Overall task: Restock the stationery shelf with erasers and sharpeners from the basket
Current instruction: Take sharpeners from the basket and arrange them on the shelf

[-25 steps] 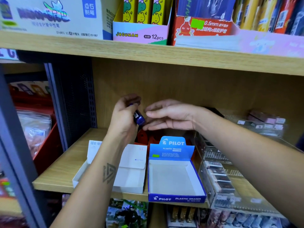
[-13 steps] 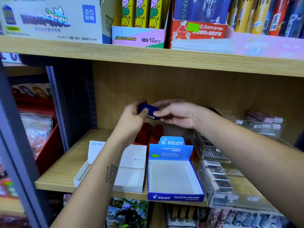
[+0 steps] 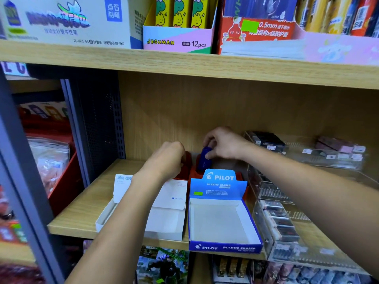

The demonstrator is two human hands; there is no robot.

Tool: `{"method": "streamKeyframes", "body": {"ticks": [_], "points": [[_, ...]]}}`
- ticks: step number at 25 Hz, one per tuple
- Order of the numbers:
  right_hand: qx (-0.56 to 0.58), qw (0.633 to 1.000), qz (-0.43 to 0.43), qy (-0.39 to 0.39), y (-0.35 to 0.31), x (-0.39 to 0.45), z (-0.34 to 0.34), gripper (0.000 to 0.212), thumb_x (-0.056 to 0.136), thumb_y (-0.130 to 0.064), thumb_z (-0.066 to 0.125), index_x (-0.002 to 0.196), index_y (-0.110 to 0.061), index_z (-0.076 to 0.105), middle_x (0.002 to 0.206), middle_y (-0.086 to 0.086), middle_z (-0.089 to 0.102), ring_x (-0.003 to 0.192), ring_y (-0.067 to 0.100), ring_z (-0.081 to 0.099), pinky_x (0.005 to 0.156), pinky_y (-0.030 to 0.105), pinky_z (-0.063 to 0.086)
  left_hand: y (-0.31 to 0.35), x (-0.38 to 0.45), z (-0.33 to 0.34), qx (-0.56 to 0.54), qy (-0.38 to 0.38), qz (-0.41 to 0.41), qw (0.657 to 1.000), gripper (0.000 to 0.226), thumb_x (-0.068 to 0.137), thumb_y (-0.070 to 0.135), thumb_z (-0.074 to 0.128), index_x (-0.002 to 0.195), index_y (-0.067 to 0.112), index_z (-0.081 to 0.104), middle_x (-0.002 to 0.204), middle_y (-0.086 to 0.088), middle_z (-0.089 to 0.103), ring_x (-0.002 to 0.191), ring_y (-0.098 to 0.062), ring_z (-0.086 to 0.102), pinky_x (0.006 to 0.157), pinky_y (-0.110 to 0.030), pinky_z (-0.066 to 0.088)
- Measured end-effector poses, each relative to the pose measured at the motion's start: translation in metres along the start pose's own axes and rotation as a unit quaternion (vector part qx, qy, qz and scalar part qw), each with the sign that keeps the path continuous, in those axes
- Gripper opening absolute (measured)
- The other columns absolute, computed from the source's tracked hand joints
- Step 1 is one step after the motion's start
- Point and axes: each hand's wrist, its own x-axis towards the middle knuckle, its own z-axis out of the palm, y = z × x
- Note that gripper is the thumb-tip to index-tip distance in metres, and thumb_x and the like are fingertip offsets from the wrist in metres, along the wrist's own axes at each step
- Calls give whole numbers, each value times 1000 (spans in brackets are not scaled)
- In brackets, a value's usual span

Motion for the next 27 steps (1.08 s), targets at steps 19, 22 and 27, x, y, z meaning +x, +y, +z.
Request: {"method": "streamKeyframes", "body": {"ticks": [19, 22, 27], "points": [[-59, 992, -59, -93, 2, 20, 20, 30, 79, -22, 82, 105, -22, 68, 91, -9, 63, 87, 13, 61, 70, 25, 45, 3, 0, 2, -19, 12, 16, 1000, 14, 91, 8, 61, 96, 13, 72, 100, -7, 64, 82, -28, 63, 71, -41, 58], [10, 998, -40, -41, 1, 19, -3, 25, 81, -19, 80, 103, -22, 69, 89, -8, 63, 87, 13, 61, 77, 27, 48, 7, -2, -1, -13, 7, 9, 1000, 14, 93, 8, 61, 101, 13, 70, 100, -7, 62, 82, -26, 62, 72, -39, 59], [-67, 995, -1, -76, 19, 9, -11, 28, 80, -19, 81, 105, -19, 67, 93, -5, 63, 86, 14, 60, 66, 23, 44, 11, -3, -3, 2, 3, 12, 1000, 14, 93, 6, 59, 101, 11, 69, 98, -8, 63, 78, -25, 62, 71, -42, 59]]}}
